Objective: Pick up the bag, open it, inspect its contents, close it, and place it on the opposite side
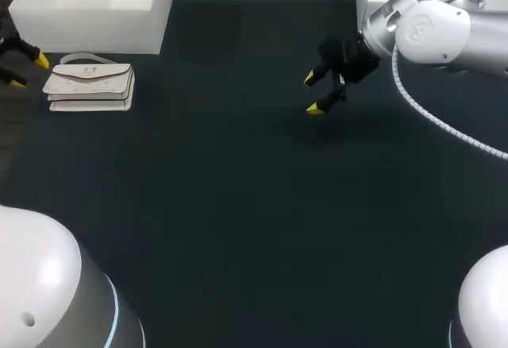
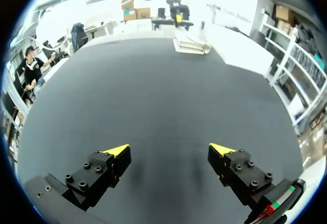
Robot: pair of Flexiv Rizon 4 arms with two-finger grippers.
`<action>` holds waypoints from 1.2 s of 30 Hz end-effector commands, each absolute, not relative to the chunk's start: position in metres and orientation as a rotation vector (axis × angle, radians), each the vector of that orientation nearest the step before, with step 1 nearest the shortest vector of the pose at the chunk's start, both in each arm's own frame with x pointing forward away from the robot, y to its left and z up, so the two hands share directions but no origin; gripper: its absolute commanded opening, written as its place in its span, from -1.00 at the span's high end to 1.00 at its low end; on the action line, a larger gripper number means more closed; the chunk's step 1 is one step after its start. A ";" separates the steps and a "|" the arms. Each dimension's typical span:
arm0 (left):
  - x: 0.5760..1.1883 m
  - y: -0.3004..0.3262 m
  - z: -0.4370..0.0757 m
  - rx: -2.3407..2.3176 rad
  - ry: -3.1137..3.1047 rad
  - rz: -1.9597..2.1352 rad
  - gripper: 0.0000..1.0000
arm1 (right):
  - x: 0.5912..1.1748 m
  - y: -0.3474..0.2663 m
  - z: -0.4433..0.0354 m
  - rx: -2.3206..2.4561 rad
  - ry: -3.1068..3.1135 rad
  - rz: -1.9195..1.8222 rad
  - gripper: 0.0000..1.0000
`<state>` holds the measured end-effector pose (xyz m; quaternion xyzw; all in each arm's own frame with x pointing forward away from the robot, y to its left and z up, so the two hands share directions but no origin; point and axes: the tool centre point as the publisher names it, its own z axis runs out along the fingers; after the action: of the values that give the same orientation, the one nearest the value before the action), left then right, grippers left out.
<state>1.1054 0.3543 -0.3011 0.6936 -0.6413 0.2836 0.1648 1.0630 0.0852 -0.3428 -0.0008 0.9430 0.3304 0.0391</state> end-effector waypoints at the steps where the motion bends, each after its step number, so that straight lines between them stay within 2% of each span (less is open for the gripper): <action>1: 1.126 0.364 -0.315 1.870 -1.756 0.835 -1.00 | 1.064 0.085 -0.343 -0.005 2.894 1.015 -1.00; 8: 1.138 0.369 -0.329 1.871 -1.711 0.856 -1.00 | 1.064 0.085 -0.343 -0.005 2.894 1.015 -1.00; 13: 1.149 0.368 -0.334 1.877 -1.709 0.844 -0.73 | 1.064 0.085 -0.343 -0.005 2.894 1.015 -1.00; 16: 1.155 0.365 -0.335 1.882 -1.714 0.827 -0.01 | 1.064 0.085 -0.343 -0.005 2.894 1.015 -1.00; 17: 1.156 0.364 -0.335 1.882 -1.716 0.824 0.07 | 1.064 0.085 -0.343 -0.005 2.894 1.015 -1.00; 18: 1.157 0.363 -0.334 1.882 -1.717 0.823 0.26 | 1.064 0.085 -0.343 -0.005 2.894 1.015 -1.00; 19: 1.158 0.363 -0.334 1.882 -1.720 0.820 0.58 | 1.064 0.085 -0.343 -0.005 2.894 1.015 -1.00; 21: 1.159 0.361 -0.334 1.881 -1.724 0.817 1.00 | 1.064 0.085 -0.343 -0.005 2.894 1.015 -1.00; 36: 1.145 0.330 -0.311 1.816 -1.826 0.774 1.00 | 1.064 0.085 -0.343 -0.005 2.894 1.015 -1.00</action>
<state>1.1415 0.3300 -0.3169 0.6798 -0.6235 0.3547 0.1531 1.0628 0.0846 -0.3424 -0.0013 0.9430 0.3306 0.0389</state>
